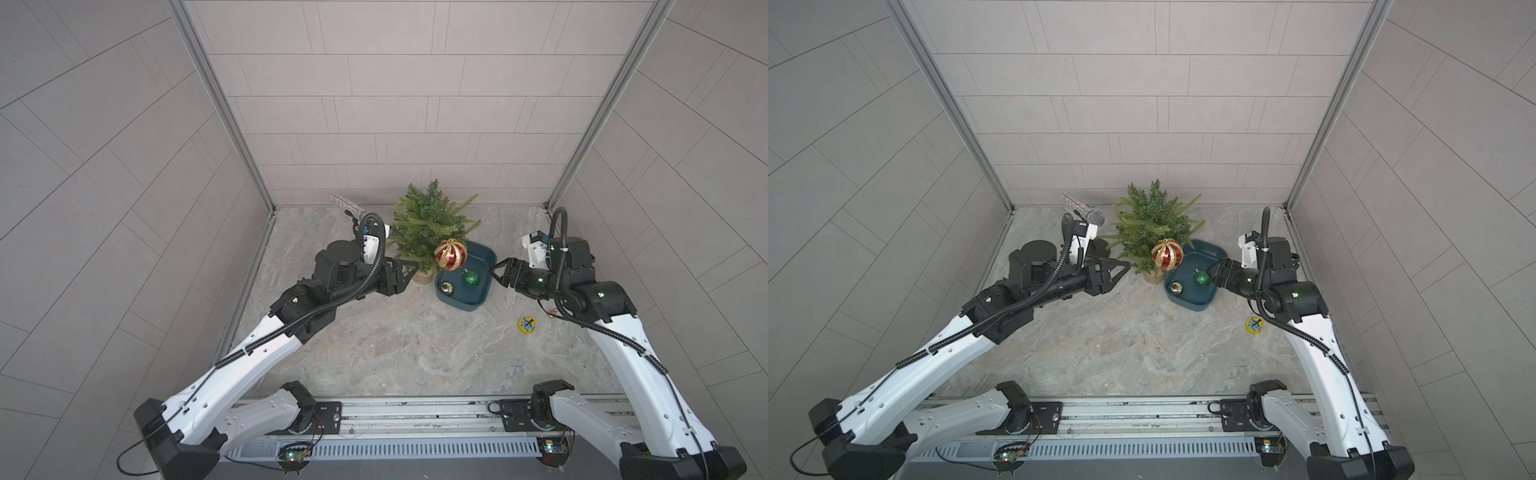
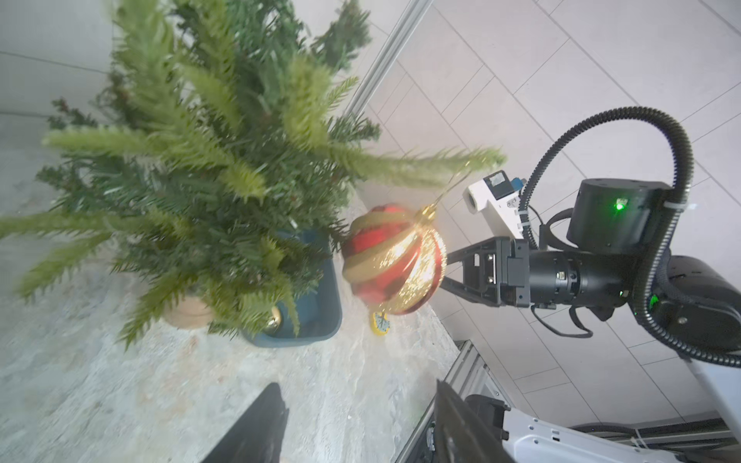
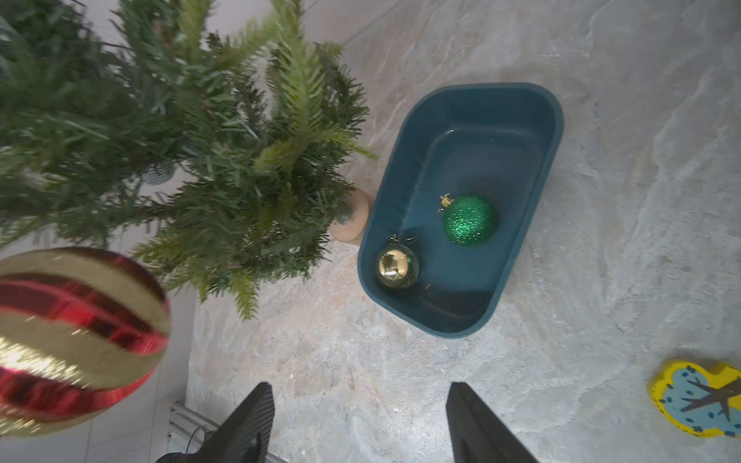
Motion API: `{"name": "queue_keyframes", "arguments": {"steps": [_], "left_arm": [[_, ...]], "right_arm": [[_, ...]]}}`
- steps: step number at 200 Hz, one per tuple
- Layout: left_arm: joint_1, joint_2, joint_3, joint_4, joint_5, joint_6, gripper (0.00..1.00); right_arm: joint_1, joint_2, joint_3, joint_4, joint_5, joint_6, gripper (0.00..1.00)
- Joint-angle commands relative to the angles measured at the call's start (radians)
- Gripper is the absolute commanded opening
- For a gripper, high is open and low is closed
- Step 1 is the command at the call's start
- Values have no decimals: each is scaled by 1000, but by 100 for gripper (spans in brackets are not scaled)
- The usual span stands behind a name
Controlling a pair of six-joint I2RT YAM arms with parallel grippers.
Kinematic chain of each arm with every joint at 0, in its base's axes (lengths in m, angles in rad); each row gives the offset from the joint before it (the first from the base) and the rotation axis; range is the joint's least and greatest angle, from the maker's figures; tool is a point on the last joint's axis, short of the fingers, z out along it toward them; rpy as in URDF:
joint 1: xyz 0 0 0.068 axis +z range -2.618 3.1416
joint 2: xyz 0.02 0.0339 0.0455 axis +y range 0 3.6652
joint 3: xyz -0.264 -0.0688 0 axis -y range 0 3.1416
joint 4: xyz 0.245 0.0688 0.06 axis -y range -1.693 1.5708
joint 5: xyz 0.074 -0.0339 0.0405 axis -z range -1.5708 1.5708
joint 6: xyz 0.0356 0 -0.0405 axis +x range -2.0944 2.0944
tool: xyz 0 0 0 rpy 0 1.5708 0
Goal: Decorate the small christmas tree with ornaments
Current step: Hang an ornament on the christmas tree, then pick up an ornament from the container.
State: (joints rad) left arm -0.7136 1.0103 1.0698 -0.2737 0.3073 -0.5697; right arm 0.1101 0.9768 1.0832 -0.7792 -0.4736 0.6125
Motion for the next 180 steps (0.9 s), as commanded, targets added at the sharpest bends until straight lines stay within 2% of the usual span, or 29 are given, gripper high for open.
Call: {"name": "queue_keyframes", "arguments": {"steps": [1, 49, 95, 180], "left_arm": [[5, -60, -51, -33, -42, -14, 64], [5, -160, -172, -51, -77, -55, 64], [5, -216, -307, 2, -93, -133, 64], [4, -210, -379, 46, -83, -184, 64]], "right_arm": [[-4, 35, -23, 20, 71, -14, 71], [-3, 156, -62, 126, 100, 7, 67], [15, 297, -57, 206, 143, 20, 65], [60, 593, 66, 210, 229, -12, 69]]}}
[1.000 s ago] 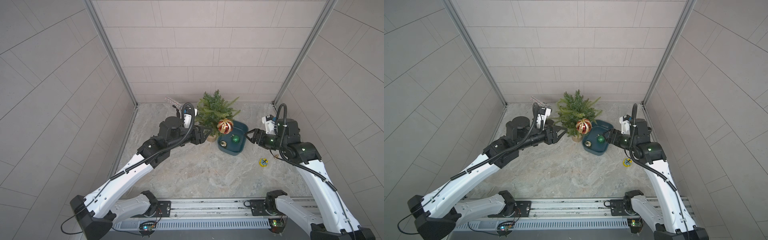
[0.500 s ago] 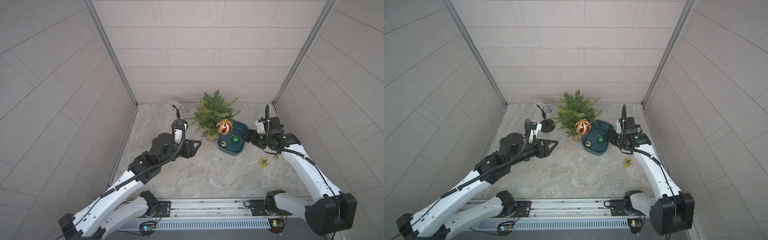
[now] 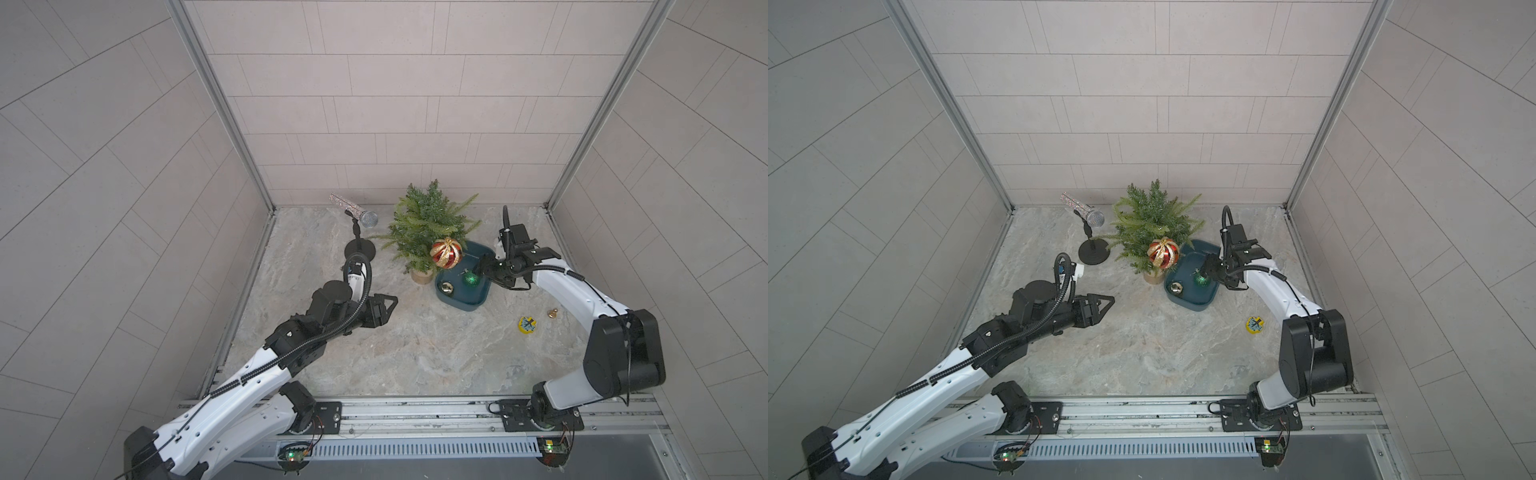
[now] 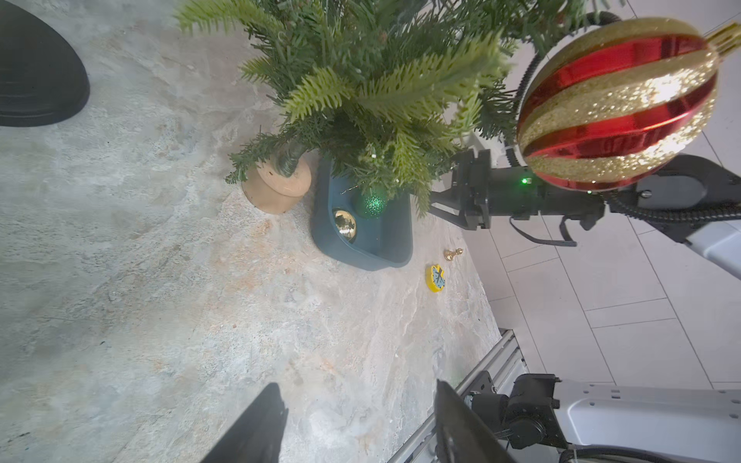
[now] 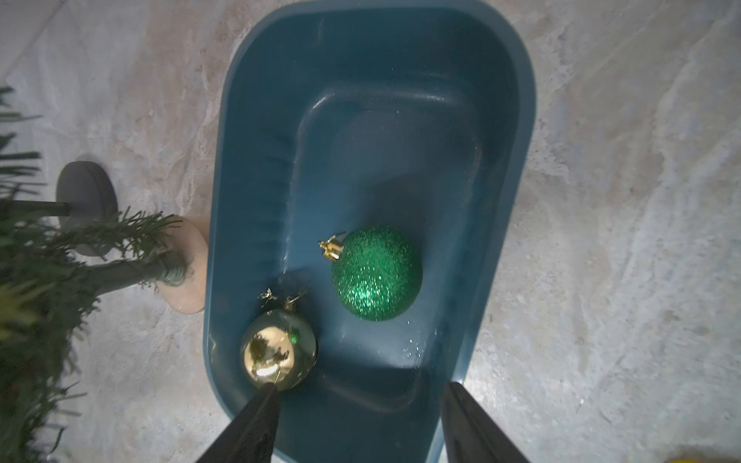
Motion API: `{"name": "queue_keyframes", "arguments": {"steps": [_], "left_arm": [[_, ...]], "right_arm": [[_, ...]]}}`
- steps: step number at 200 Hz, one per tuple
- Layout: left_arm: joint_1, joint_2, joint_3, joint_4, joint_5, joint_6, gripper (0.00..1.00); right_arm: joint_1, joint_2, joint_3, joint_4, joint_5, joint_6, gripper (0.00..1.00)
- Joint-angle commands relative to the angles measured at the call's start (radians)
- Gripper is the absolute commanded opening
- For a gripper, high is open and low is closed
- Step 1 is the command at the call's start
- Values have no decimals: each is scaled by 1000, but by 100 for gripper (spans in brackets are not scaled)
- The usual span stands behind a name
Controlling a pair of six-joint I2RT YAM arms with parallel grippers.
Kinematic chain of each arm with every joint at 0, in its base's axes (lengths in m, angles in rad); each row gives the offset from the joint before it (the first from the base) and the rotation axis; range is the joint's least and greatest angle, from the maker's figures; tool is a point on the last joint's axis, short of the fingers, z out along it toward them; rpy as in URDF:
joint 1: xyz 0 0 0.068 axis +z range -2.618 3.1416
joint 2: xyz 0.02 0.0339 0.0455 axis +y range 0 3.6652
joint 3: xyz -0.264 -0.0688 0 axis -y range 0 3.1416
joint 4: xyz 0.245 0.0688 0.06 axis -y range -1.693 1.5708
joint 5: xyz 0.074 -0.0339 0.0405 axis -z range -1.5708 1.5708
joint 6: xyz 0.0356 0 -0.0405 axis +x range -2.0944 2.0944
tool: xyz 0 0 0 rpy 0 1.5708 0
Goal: Decorate the small christmas tree with ornaments
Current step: Pick up an ornament from the container.
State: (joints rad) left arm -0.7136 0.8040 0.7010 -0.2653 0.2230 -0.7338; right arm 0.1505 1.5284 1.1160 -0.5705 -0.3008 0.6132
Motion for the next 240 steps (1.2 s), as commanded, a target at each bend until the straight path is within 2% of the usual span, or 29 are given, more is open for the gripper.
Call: {"name": "queue_keyframes", "arguments": {"steps": [1, 63, 159, 240], "left_arm": [[5, -3, -11, 38, 2, -20, 64], [5, -11, -22, 40, 3, -24, 64], [5, 0, -15, 51, 19, -26, 64], [5, 9, -11, 51, 18, -27, 64]], "right_arm": [[20, 43, 34, 2, 58, -12, 69], [56, 151, 78, -5, 122, -22, 73], [106, 291, 126, 14, 158, -33, 73], [110, 339, 146, 17, 188, -73, 68]]}}
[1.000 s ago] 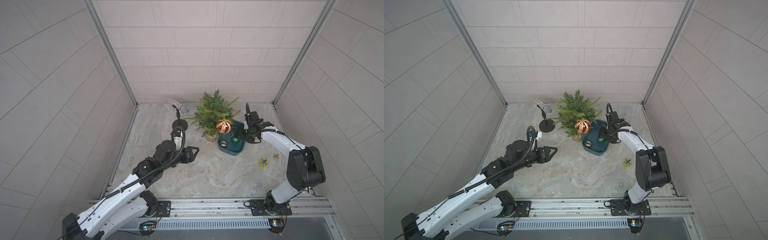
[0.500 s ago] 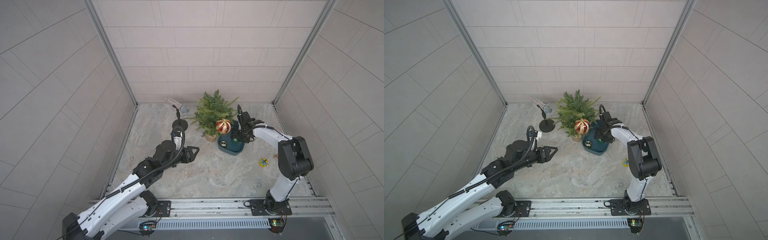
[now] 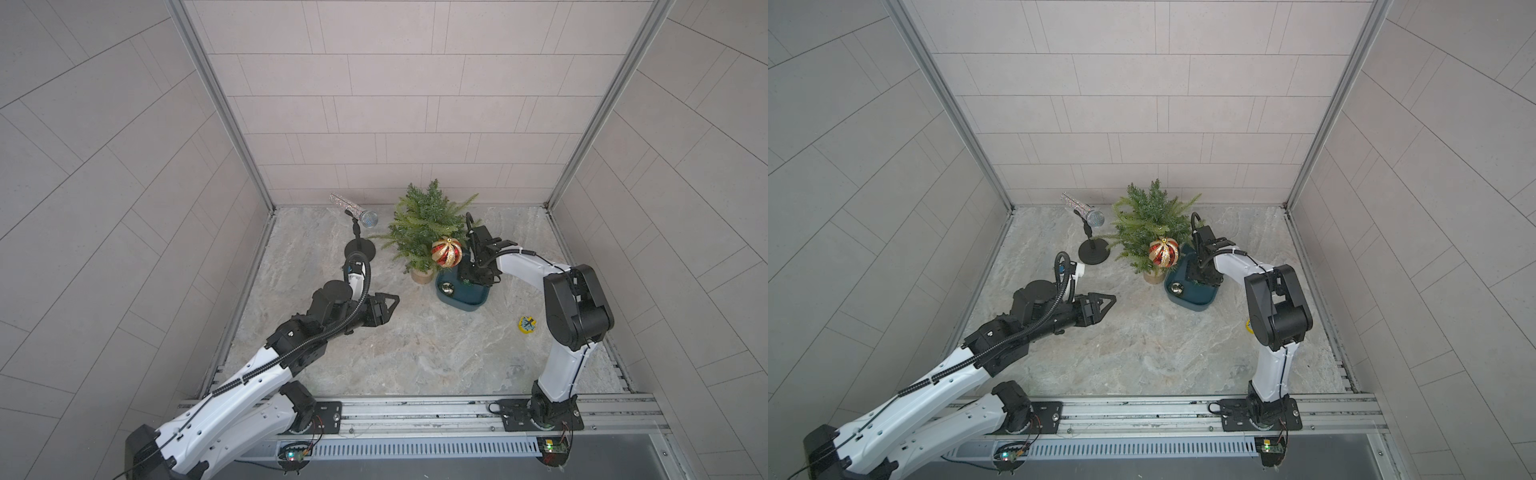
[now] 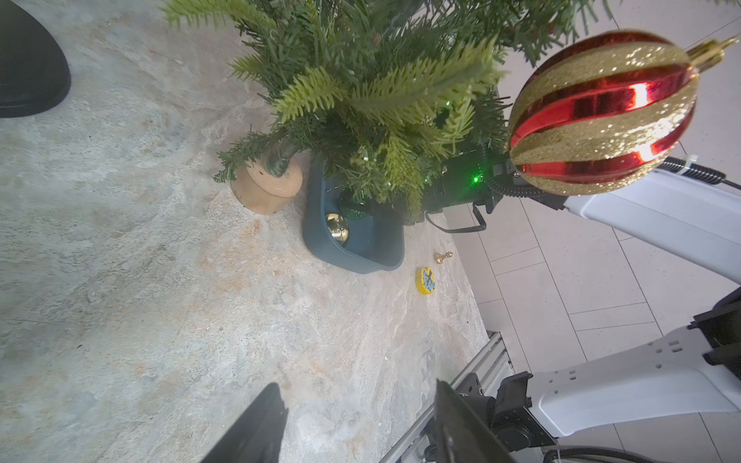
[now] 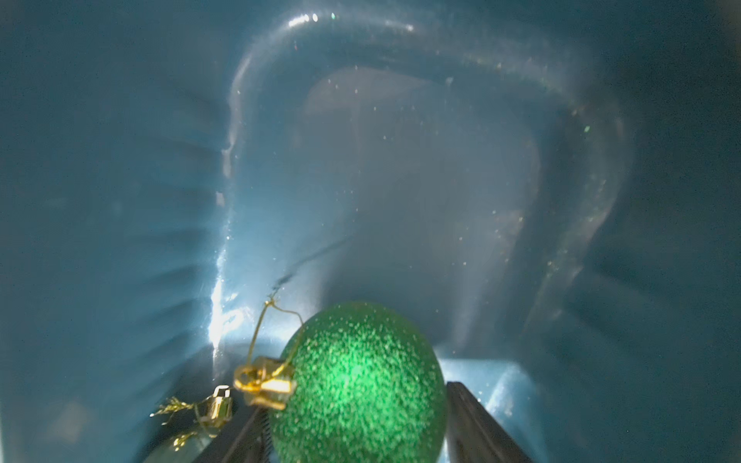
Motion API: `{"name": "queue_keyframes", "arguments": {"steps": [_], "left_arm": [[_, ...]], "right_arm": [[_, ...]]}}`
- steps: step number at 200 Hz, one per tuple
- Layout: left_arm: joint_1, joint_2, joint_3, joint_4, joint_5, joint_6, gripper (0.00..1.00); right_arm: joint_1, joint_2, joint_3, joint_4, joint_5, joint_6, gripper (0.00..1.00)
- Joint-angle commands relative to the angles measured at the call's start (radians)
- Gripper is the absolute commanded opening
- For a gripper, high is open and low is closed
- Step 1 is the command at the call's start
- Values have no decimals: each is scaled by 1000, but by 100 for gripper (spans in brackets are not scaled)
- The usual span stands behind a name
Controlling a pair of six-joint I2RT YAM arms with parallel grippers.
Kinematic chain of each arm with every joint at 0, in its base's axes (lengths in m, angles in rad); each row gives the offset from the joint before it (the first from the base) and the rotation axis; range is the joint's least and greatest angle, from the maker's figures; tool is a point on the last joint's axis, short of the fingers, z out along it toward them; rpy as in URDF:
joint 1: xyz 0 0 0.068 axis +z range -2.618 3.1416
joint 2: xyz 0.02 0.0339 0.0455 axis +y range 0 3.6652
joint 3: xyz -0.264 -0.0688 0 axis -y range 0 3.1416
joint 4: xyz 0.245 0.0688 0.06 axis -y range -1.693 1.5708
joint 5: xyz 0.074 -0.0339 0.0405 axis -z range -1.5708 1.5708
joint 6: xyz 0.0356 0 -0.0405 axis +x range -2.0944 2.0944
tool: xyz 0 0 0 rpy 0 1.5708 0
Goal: Decorate the small christmas tree with ornaments
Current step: Pick up an ornament from the container.
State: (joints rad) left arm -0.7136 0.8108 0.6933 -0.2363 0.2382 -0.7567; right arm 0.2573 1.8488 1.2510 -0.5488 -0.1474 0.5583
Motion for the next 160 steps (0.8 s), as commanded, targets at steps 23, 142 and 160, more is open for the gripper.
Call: {"name": "queue_keyframes", "arguments": {"steps": [23, 142, 160], "left_arm": [[4, 6, -5, 24, 1, -7, 64], [5, 18, 18, 26, -2, -2, 64], [4, 21, 27, 23, -3, 3, 64]], "right_arm": [[3, 34, 16, -4, 33, -28, 66], [-1, -144, -68, -6, 31, -49, 55], [-4, -198, -92, -13, 31, -52, 55]]}}
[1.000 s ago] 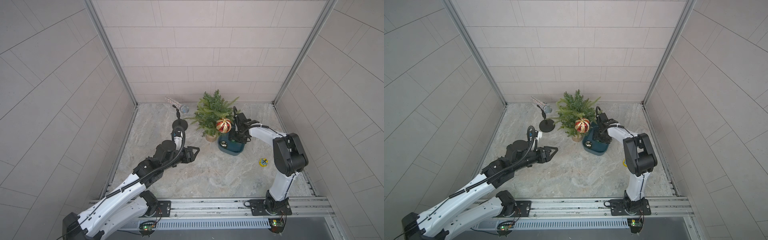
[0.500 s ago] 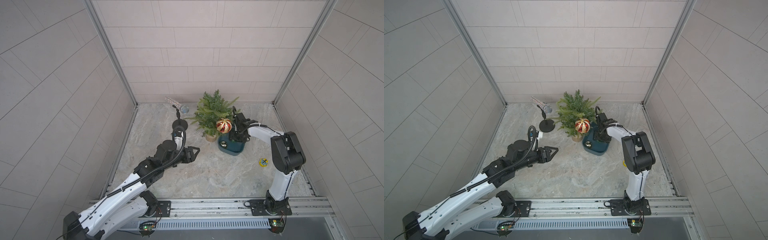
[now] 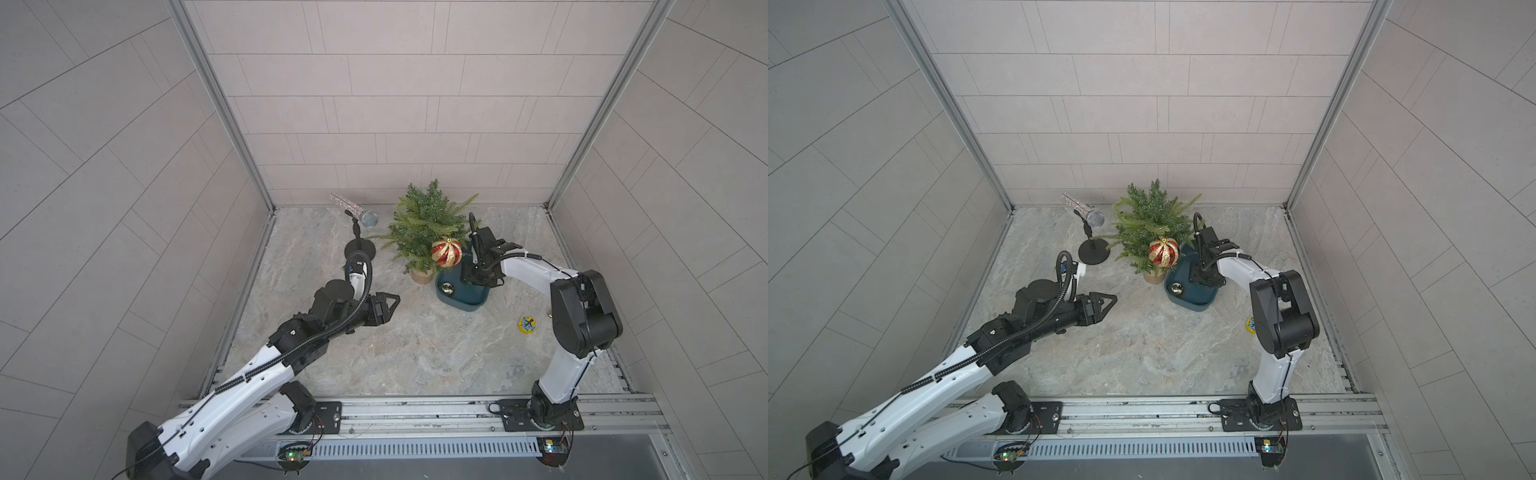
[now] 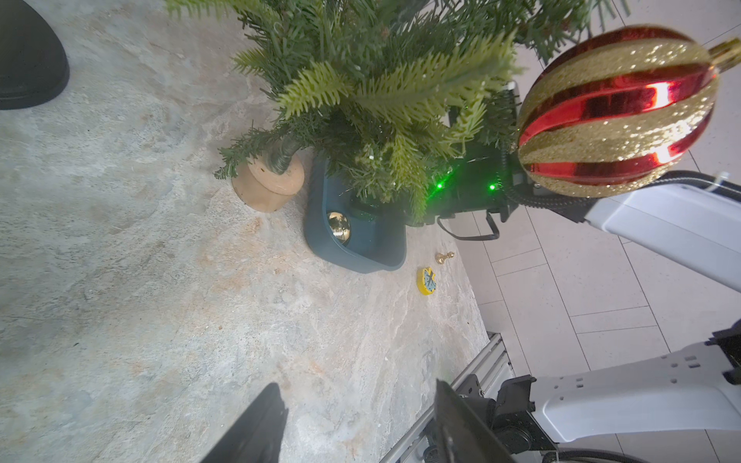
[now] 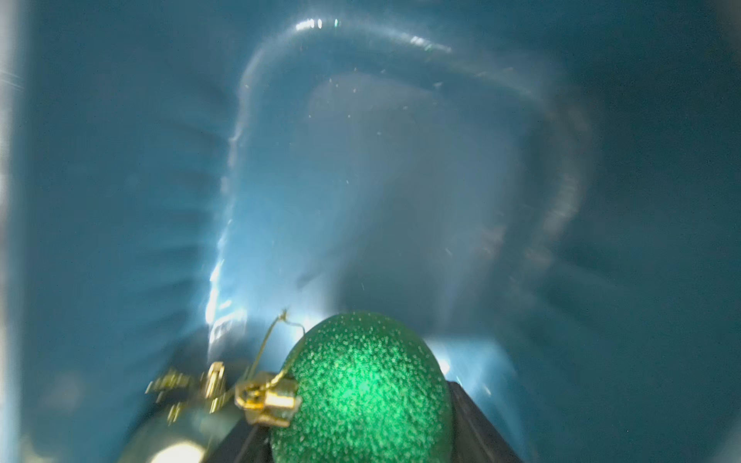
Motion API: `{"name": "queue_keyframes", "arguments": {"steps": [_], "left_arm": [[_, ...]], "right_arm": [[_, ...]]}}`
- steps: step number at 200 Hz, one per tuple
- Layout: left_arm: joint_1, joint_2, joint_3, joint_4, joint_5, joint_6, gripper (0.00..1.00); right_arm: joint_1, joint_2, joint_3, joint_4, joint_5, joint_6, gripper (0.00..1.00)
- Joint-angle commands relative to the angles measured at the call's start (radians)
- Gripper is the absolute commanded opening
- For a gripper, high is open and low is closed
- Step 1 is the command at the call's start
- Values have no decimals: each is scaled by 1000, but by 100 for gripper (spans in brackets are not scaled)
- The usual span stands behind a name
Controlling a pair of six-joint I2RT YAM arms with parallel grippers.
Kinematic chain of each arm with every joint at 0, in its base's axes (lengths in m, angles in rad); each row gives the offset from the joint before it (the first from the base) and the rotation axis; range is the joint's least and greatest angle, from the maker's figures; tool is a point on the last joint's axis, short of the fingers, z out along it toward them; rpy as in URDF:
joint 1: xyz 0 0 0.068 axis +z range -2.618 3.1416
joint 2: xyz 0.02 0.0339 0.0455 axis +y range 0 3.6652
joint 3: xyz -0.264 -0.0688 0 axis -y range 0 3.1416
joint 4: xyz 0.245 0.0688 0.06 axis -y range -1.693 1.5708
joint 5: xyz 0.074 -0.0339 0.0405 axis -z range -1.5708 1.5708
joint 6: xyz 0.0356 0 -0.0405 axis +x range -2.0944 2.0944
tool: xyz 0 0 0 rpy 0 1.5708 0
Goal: Decorate the small christmas tree with ornaments
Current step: Pick up an ornament from the container.
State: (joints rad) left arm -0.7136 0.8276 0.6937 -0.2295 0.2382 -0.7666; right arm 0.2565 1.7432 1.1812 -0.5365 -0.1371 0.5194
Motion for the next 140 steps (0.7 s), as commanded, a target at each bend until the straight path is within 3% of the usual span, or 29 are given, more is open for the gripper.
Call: {"name": "queue_keyframes", "arguments": {"steps": [1, 63, 140], "left_arm": [[5, 5, 27, 16, -3, 13, 64], [5, 13, 61, 15, 1, 21, 64], [5, 51, 142, 23, 28, 36, 64]], "right_arm": [[-3, -95, -23, -25, 21, -13, 55], [-11, -247, -58, -76, 11, -21, 55], [-11, -539, -53, -241, -26, -34, 55]]}}
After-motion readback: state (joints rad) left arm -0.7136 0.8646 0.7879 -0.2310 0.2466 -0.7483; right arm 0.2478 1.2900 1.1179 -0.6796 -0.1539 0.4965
